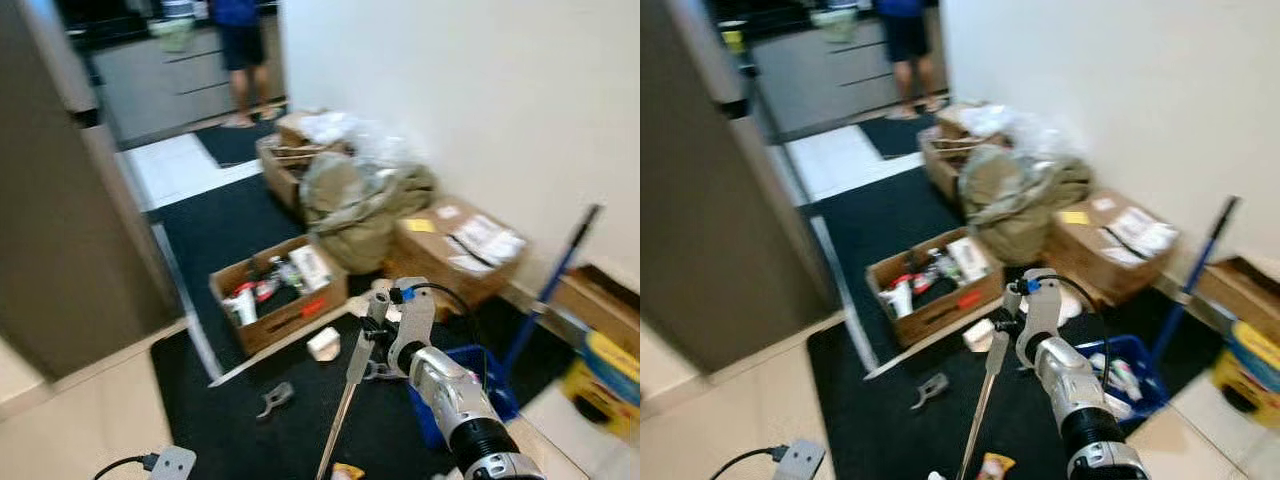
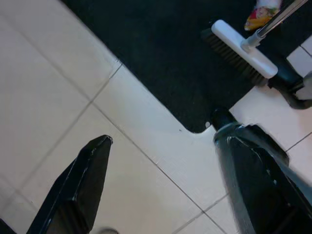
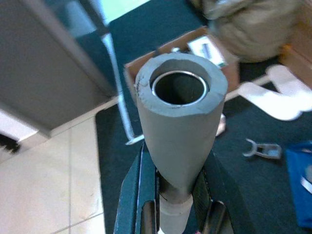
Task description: Sweep floor
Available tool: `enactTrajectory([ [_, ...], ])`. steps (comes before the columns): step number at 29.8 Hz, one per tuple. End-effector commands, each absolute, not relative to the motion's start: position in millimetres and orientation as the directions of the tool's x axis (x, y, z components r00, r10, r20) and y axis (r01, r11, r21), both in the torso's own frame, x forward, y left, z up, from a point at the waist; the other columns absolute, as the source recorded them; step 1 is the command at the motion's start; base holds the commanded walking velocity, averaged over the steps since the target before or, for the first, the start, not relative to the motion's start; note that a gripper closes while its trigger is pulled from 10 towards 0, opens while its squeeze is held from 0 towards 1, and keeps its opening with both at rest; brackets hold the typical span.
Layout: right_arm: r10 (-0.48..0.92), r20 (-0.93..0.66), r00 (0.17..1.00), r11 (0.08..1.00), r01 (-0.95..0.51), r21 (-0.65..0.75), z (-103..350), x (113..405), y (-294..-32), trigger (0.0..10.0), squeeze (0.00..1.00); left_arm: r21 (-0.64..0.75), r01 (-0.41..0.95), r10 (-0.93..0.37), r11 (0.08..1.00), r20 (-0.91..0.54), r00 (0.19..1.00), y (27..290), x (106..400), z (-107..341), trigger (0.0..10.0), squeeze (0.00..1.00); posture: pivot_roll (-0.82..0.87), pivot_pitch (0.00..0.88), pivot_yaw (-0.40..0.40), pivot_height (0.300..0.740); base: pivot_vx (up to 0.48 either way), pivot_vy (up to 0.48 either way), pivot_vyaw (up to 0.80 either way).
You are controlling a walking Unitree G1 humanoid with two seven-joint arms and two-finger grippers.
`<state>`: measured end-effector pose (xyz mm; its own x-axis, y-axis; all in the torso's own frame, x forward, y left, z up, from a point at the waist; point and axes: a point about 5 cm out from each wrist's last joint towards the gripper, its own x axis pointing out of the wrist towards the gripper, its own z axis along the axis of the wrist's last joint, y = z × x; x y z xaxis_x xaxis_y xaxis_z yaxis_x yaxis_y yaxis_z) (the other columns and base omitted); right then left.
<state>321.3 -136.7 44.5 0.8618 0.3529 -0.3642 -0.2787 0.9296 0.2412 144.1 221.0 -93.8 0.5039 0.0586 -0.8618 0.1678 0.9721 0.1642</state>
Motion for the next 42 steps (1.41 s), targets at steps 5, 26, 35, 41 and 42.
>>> enactTrajectory([
  [5,0.403,-0.381,0.832,0.908,-0.311,0.281,38,316,-124,10.0,0.00,0.175,0.163,0.074,0.971,-0.867,0.493,227,141,-94,10.0,0.00,-0.02,0.009,0.081,0.740,0.000,0.000,-0.48],
  [26,0.483,-0.229,0.845,0.772,-0.534,-0.344,61,316,-115,10.0,0.00,0.182,0.172,0.078,0.968,-0.872,0.484,229,136,-95,10.0,0.00,-0.02,0.040,0.083,0.740,0.000,0.000,0.00],
  [35,0.486,-0.161,0.859,0.771,-0.508,-0.384,71,318,-115,10.0,0.00,0.182,0.175,0.075,0.968,-0.869,0.489,229,138,-94,10.0,0.00,-0.02,0.027,0.083,0.740,0.000,0.000,0.00],
  [41,0.451,-0.180,0.874,0.769,-0.483,-0.418,69,321,-121,10.0,0.00,0.184,0.176,0.076,0.967,-0.869,0.489,229,138,-94,10.0,0.00,-0.02,0.025,0.082,0.740,0.000,0.000,0.00],
  [42,0.442,-0.184,0.878,0.767,-0.477,-0.429,68,322,-122,10.0,0.00,0.184,0.175,0.077,0.967,-0.869,0.489,229,139,-94,10.0,0.00,-0.02,0.024,0.083,0.740,0.000,0.000,0.00],
])
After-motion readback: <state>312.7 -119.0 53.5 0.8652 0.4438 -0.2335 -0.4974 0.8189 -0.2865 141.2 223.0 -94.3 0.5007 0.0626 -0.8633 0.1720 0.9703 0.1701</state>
